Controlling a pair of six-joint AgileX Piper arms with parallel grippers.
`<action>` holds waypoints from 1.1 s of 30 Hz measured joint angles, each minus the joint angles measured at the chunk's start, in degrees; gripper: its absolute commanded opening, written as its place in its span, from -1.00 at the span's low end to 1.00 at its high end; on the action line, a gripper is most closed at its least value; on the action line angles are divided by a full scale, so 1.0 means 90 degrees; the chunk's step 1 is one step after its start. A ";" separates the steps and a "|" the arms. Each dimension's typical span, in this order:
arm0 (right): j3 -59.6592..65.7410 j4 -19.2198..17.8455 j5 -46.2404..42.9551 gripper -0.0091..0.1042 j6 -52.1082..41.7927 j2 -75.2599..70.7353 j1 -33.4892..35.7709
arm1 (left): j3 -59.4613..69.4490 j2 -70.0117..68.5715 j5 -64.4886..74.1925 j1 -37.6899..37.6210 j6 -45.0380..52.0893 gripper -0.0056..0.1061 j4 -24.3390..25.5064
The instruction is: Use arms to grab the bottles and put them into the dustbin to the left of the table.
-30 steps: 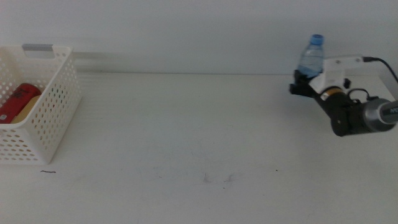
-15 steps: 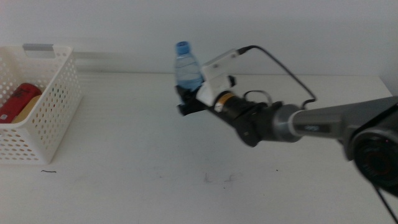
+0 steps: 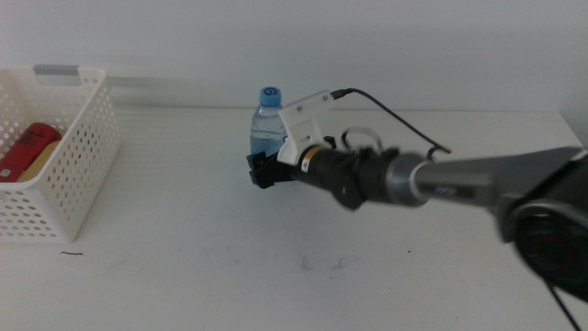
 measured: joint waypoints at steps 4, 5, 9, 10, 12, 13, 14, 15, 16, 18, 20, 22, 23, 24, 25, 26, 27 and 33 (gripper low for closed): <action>0.0139 0.0080 0.2369 0.65 0.0542 -0.1184 0.0000 | 0.0000 0.0000 0.0000 0.0000 0.0000 0.78 0.0000; 0.0211 0.0080 0.2805 0.64 0.0608 -0.1589 0.0000 | 0.0000 0.0000 0.0000 0.0000 0.0000 0.78 0.0000; 0.0427 0.0116 0.4762 0.63 0.0696 -0.3282 0.0000 | 0.0000 0.0000 0.0000 0.0000 0.0000 0.78 0.0000; 0.0438 0.0116 0.5136 0.63 0.0700 -0.3737 0.0011 | 0.0000 0.0000 0.0000 0.0000 0.0000 0.78 0.0000; 0.0438 0.0011 0.5579 0.63 0.0700 -0.4518 0.0023 | 0.0000 0.0000 0.0000 0.0000 0.0000 0.78 0.0010; 0.0438 -0.0157 0.5708 0.63 0.0700 -0.4911 0.0023 | 0.0000 0.0000 0.0000 0.0000 0.0000 0.78 0.0013; 0.0438 -0.0357 0.5802 0.63 0.0700 -0.5256 0.0023 | 0.0000 0.0000 0.0000 0.0000 0.0000 0.78 0.0013; 0.0438 -0.0512 0.5866 0.63 0.0723 -0.5546 0.0023 | 0.0000 0.0000 0.0000 0.0000 0.0000 0.78 0.0013; 0.0438 -0.0700 0.5946 0.63 0.0785 -0.5778 0.0023 | 0.0000 0.0000 0.0000 0.0000 0.0000 0.78 0.0013; 0.0438 -0.0876 0.6062 0.63 0.0946 -0.6051 0.0023 | 0.0000 0.0000 0.0000 0.0000 0.0000 0.78 0.0013; 0.0438 -0.0941 0.6129 0.63 0.1083 -0.6156 0.0023 | 0.0000 0.0000 0.0000 0.0000 0.0000 0.78 0.0024; 0.0438 -0.0954 0.6143 0.63 0.1163 -0.6168 0.0023 | 0.0000 0.0000 0.0000 0.0000 0.0000 0.78 0.0024; 0.0438 -0.0966 0.6158 0.63 0.1193 -0.6168 0.0023 | 0.0000 0.0000 0.0000 0.0000 0.0000 0.78 0.0024; 0.0438 -0.0966 0.6167 0.63 0.1193 -0.6168 0.0023 | 0.0000 0.0000 0.0000 0.0000 0.0000 0.78 0.0024; 0.0438 -0.0966 0.6173 0.63 0.1211 -0.6168 0.0023 | 0.0000 0.0000 0.0000 0.0000 0.0000 0.78 0.0024; 0.0442 -0.0966 0.6183 0.63 0.1224 -0.6168 0.0023 | 0.0000 0.0000 0.0000 0.0000 0.0000 0.78 0.0024; 0.0442 -0.0966 0.6183 0.63 0.1237 -0.6168 0.0023 | 0.0000 0.0000 0.0000 0.0000 0.0000 0.78 0.0024; 0.0442 -0.0966 0.6183 0.63 0.1250 -0.6168 0.0023 | 0.0030 0.0000 -0.0393 -0.0011 0.0000 0.78 0.0261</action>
